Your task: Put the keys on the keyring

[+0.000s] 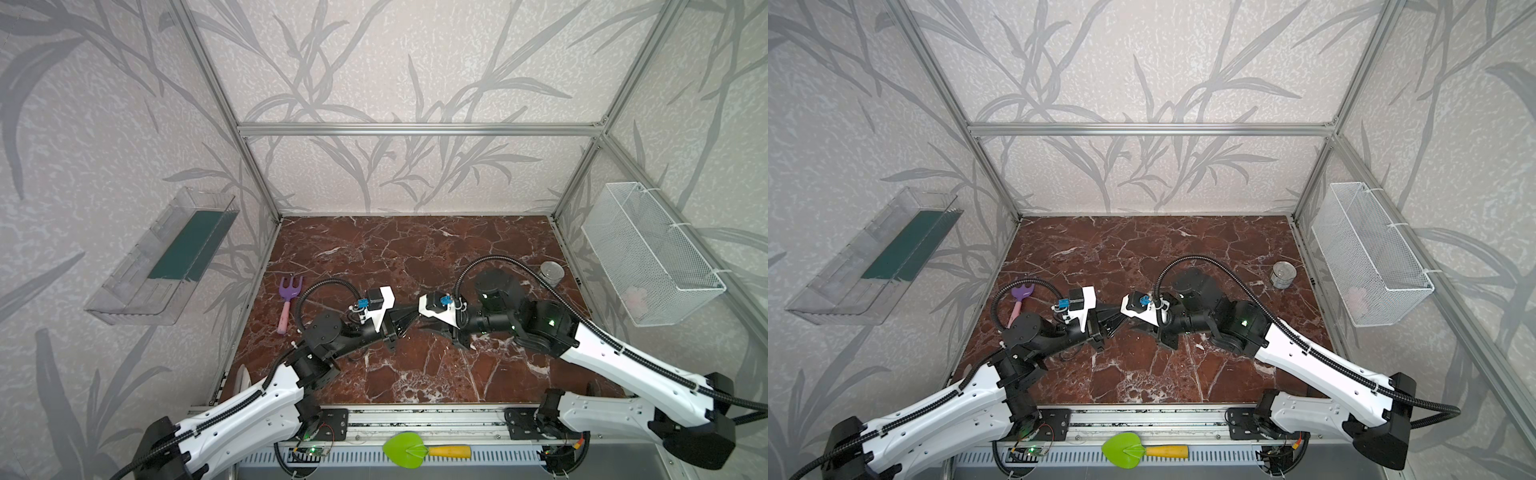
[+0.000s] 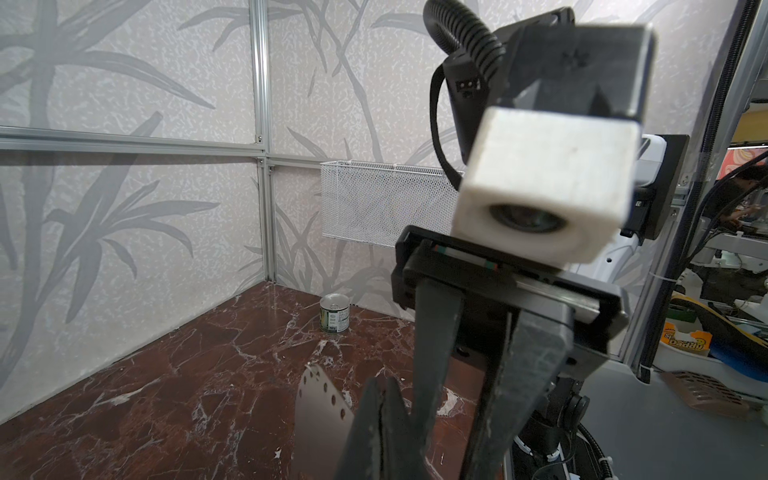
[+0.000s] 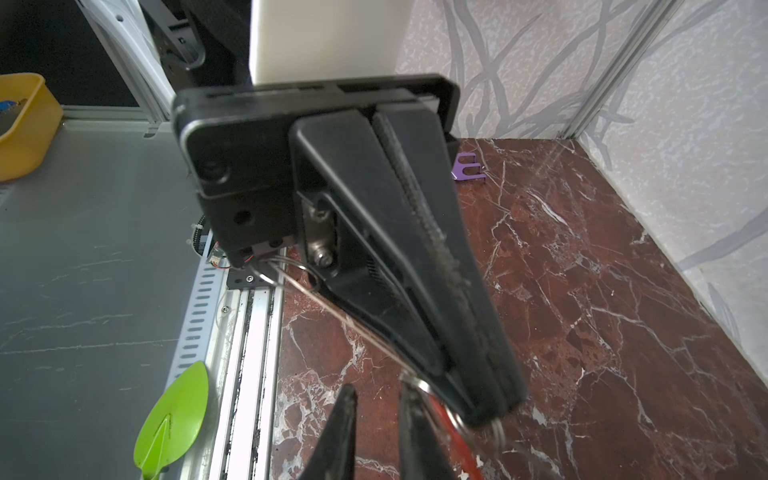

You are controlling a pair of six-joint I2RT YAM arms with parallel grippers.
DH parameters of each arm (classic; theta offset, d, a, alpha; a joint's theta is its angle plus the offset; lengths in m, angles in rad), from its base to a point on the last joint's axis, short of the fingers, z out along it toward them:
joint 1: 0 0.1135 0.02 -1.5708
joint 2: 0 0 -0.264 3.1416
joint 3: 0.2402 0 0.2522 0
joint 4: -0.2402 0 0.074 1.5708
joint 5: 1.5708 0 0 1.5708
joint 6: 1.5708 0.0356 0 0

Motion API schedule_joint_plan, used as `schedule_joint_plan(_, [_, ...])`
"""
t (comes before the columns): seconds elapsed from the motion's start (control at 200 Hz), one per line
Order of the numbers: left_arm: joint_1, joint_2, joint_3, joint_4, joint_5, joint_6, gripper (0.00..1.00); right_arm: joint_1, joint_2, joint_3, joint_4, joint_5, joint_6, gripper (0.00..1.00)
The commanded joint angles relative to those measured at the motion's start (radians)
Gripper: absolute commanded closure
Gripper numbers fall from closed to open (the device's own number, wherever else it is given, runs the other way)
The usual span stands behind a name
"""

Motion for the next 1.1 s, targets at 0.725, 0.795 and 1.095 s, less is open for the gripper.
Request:
schedule_joint_plan(0.725, [0.003,-0.066,-0.033,0.06,0.081,-0.013,1.0,-0.023,-0.048,0.006,0.047,0.017,0.03,0.79])
schedule_joint_plan(0.795, [0.003,-0.065,-0.033,0.059,0.083,-0.012,1.0,-0.024,-0.048,0.006,0.051,0.01,0.032,0.79])
schedule_joint_plan(1.095, [0.002,-0.061,-0.029,0.055,0.08,-0.009,1.0,-0.023,-0.075,0.001,0.057,-0.017,0.038,0.8])
